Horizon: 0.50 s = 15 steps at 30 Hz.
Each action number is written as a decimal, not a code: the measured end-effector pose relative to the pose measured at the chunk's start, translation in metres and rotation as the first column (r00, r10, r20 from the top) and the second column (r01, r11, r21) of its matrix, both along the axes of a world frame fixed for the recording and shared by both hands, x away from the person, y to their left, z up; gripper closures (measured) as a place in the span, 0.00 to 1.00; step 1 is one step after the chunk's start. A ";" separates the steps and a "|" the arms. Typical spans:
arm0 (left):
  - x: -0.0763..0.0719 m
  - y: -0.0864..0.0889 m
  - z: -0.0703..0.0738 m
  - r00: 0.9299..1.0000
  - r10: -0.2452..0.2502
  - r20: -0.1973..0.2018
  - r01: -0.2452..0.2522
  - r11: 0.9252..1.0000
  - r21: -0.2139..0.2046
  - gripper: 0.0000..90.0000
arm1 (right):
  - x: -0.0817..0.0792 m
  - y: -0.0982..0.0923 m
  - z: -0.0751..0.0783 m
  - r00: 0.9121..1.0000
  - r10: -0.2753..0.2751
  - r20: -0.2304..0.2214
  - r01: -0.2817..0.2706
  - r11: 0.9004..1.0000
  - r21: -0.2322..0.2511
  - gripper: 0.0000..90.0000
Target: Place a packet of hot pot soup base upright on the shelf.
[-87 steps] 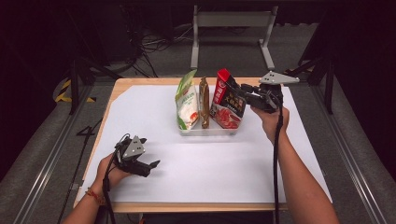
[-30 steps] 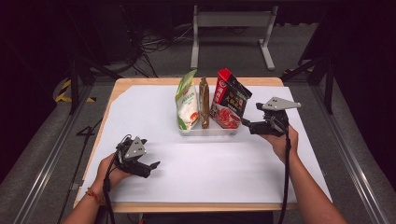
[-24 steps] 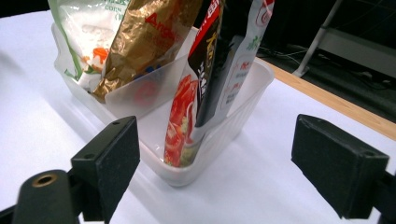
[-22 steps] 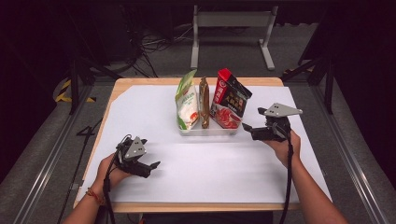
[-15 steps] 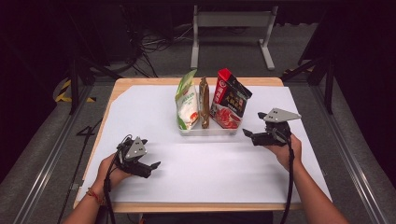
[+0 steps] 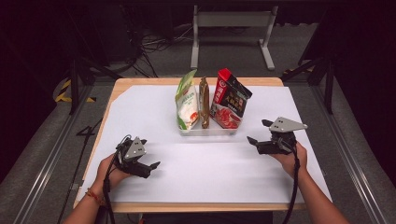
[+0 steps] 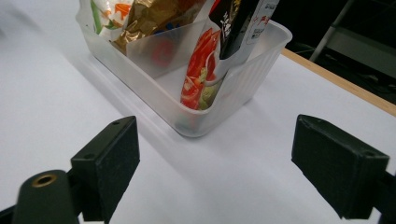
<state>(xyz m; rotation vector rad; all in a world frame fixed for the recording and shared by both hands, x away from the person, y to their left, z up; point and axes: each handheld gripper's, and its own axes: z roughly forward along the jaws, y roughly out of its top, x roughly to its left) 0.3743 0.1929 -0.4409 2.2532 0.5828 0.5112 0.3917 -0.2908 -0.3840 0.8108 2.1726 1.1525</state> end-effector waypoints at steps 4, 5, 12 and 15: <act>0.000 0.000 0.001 1.000 -0.002 0.004 0.002 1.000 0.001 0.08 | -0.006 -0.006 -0.001 1.000 0.014 0.013 -0.015 1.000 0.020 0.17; -0.001 0.000 0.001 1.000 -0.002 0.003 0.002 1.000 -0.001 0.08 | -0.008 -0.008 -0.001 1.000 0.018 0.017 -0.018 1.000 0.017 0.17; -0.001 -0.001 0.001 1.000 -0.008 0.010 0.008 1.000 -0.006 0.08 | -0.016 -0.015 -0.007 1.000 0.022 0.012 -0.022 1.000 0.009 0.17; -0.001 -0.001 0.001 1.000 -0.009 0.011 0.009 1.000 -0.008 0.08 | -0.020 -0.019 -0.009 1.000 0.019 0.007 -0.020 1.000 0.017 0.17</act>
